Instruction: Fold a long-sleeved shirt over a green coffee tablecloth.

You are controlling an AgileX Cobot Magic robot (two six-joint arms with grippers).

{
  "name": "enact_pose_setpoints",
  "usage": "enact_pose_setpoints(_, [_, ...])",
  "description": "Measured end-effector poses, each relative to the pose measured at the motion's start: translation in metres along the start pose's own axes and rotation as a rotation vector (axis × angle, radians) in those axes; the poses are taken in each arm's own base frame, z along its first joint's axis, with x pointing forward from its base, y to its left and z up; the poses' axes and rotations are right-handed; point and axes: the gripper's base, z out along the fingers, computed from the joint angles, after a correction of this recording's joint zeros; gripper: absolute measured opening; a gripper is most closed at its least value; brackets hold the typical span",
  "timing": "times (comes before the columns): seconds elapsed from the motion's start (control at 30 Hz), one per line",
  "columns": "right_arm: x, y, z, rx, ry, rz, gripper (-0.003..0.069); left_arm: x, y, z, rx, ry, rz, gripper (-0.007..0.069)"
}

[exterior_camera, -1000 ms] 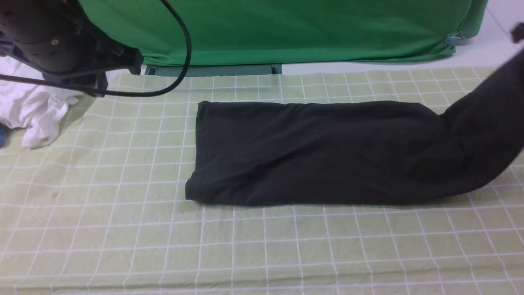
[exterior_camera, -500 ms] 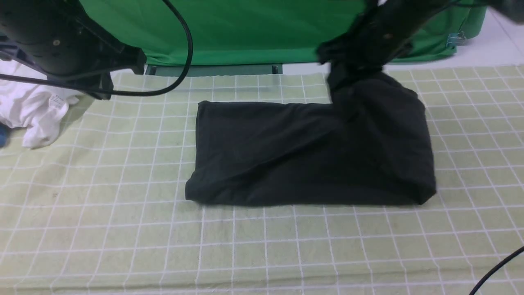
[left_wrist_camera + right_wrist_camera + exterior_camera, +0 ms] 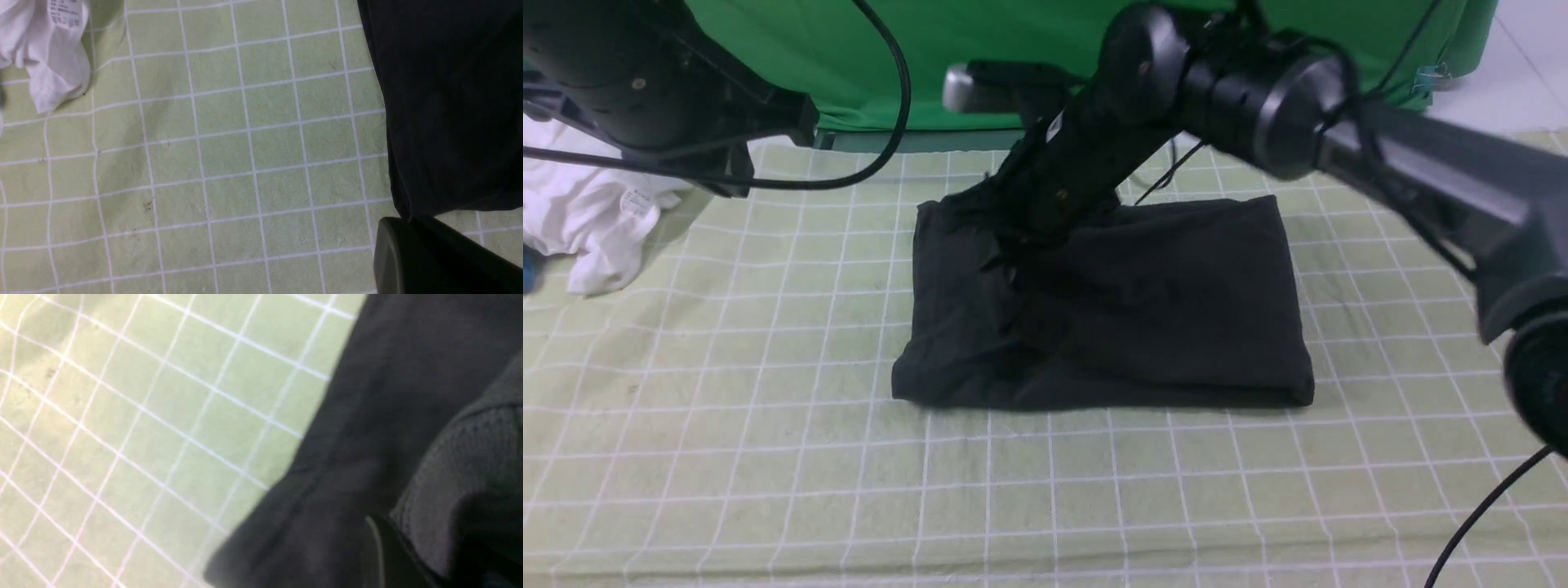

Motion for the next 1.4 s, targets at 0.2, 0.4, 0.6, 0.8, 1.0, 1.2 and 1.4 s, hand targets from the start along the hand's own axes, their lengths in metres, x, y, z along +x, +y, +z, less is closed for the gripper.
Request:
enact_pose_setpoints(0.2, [0.008,0.013,0.024,-0.031,0.007,0.003,0.0276,0.0,0.0,0.0,0.003,-0.002,0.005,0.0011])
enact_pose_setpoints(0.4, [0.001,0.018,0.005,-0.051,0.05,-0.077,0.0486,-0.001,-0.001,0.0,0.008,-0.008,0.005,0.0011])
enact_pose_setpoints(0.6, [-0.016,0.0,-0.054,0.103,0.114,-0.209,0.0376,-0.002,-0.003,0.001,0.032,-0.03,-0.001,0.0011])
enact_pose_setpoints(0.8, [-0.033,-0.041,-0.126,0.316,0.037,-0.206,0.0023,-0.011,-0.013,0.016,0.123,-0.047,0.024,0.0011])
enact_pose_setpoints(1.0, [-0.02,-0.064,-0.17,0.368,0.031,-0.153,-0.0004,-0.02,-0.032,0.065,0.257,0.018,0.079,0.0012])
enact_pose_setpoints(1.2, [0.022,-0.071,-0.201,0.387,0.12,-0.144,-0.0005,-0.028,-0.041,0.13,0.28,0.049,0.118,0.0059])
enact_pose_setpoints(1.4, [0.053,-0.065,-0.215,0.388,0.168,-0.147,-0.0005,-0.03,-0.043,0.174,0.264,0.038,0.142,0.0202])
